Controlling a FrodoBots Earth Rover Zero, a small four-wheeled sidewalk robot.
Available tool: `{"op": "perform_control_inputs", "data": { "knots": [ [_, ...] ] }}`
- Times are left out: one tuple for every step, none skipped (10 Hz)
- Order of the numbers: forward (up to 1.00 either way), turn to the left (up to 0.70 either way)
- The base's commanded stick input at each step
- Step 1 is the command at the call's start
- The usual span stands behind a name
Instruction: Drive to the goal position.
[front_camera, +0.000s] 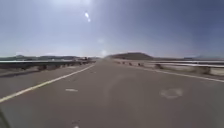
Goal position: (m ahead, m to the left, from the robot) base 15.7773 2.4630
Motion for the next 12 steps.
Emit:
{"op": "perform_control_inputs", "data": {
  "knots": [
    [1.0, 0.0],
    [1.0, 0.0],
    [1.0, 0.0],
    [1.0, 0.0],
    [1.0, 0.0],
    [1.0, 0.0],
    [1.0, 0.0],
    [1.0, 0.0],
    [1.0, 0.0],
    [1.0, 0.0],
    [1.0, 0.0],
    [1.0, 0.0]
  ]
}}
